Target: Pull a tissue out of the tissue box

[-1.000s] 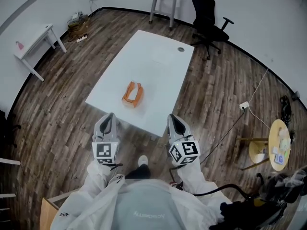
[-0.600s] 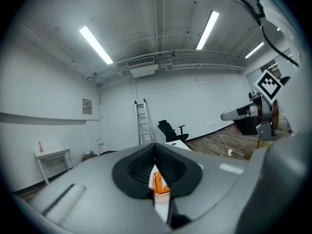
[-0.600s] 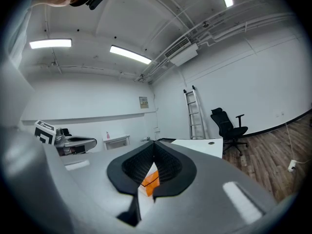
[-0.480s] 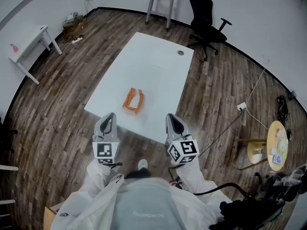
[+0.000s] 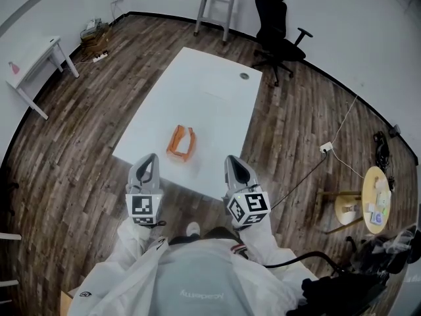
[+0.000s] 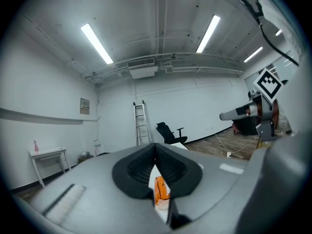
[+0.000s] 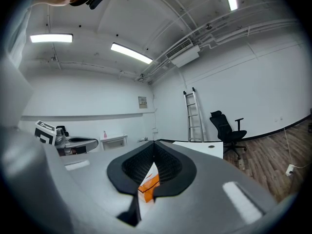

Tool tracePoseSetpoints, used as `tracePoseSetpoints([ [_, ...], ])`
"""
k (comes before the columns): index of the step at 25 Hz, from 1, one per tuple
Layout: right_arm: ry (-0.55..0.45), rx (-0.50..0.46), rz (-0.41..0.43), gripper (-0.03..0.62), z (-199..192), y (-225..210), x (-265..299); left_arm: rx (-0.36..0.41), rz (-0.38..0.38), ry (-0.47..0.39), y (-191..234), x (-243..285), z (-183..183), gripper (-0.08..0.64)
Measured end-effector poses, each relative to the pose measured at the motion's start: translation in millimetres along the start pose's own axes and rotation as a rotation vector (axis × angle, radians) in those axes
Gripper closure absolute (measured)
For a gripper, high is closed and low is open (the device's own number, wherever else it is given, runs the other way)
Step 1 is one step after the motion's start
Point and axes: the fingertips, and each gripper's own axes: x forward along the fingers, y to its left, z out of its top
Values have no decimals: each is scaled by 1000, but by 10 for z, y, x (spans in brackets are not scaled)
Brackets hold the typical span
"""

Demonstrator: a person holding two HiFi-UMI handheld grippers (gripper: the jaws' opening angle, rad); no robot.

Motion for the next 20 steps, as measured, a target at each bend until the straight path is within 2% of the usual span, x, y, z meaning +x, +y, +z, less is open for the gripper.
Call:
tracePoseSetpoints([
  [10, 24, -3, -8, 591, -79, -99, 43, -4, -8, 16, -62, 90, -57, 560],
  [20, 48, 31, 43, 591, -76, -332, 382, 2, 40, 57, -40, 375, -74, 560],
])
